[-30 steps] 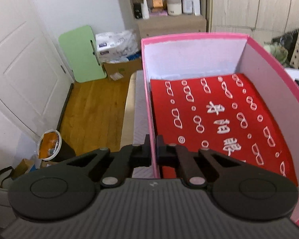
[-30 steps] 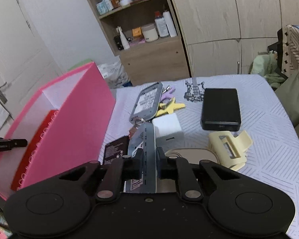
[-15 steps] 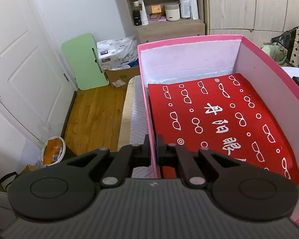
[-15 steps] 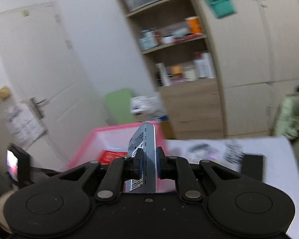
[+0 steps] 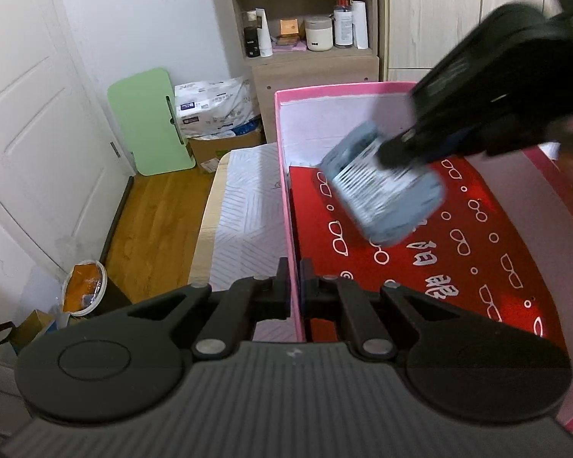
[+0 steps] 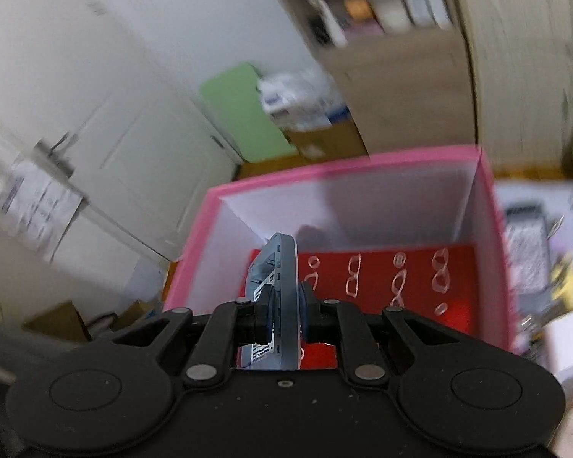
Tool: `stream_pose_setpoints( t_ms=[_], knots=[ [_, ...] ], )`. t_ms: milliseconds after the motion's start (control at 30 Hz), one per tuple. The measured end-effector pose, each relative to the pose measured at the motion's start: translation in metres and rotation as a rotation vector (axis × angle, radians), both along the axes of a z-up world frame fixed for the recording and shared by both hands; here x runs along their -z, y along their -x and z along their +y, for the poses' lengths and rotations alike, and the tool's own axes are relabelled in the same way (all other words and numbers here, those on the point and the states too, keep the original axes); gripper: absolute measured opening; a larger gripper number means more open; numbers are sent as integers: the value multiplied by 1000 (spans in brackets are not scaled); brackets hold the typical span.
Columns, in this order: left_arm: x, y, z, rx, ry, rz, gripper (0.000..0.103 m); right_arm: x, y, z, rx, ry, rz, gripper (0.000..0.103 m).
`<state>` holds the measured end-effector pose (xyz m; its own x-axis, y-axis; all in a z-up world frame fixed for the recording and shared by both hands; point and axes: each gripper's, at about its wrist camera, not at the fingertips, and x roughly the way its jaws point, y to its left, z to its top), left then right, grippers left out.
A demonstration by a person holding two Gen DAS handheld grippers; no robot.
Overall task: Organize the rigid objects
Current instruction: 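Carry the grey router into the pink box and release it with the right gripper, then move the right gripper to the beige rounded device and grasp it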
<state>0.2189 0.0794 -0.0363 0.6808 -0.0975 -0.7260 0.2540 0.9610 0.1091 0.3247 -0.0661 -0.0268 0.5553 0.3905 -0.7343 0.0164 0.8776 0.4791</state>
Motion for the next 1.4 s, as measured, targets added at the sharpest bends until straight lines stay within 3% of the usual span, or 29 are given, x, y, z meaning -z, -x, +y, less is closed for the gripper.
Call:
stream_pose_setpoints(
  t_ms=[167,233,333,400,433,667,833,1000,1133,1400],
  knots=[
    [1,-2,-1,-6,10,5,4,27,-16,8,76,-110,111,16],
    [1,-1,-2,-7,8,5,4,30,-14,14,80,-105,117,18],
    [1,1,-2,-9,13,4,4,22,-9,20,62,-25,110,25],
    [1,2,-1,-12,18,5,4,14,-7,20,35,20,95,47],
    [1,2,-1,-14,21,5,4,9,-6,18,31,31,85,49],
    [0,1,1,-21,29,6,4,-62,60,-30,-72,76,-145,49],
    [1,1,2,-33,40,10,5,-91,129,-83,-68,196,-263,50],
    [1,1,4,-42,40,9,5,-60,167,-125,-36,363,-256,50],
    [1,0,3,-52,36,11,7,-24,181,-141,-20,403,-229,50],
    [2,-1,-1,-43,7,14,7,30,202,-138,15,416,-242,65]
  ],
)
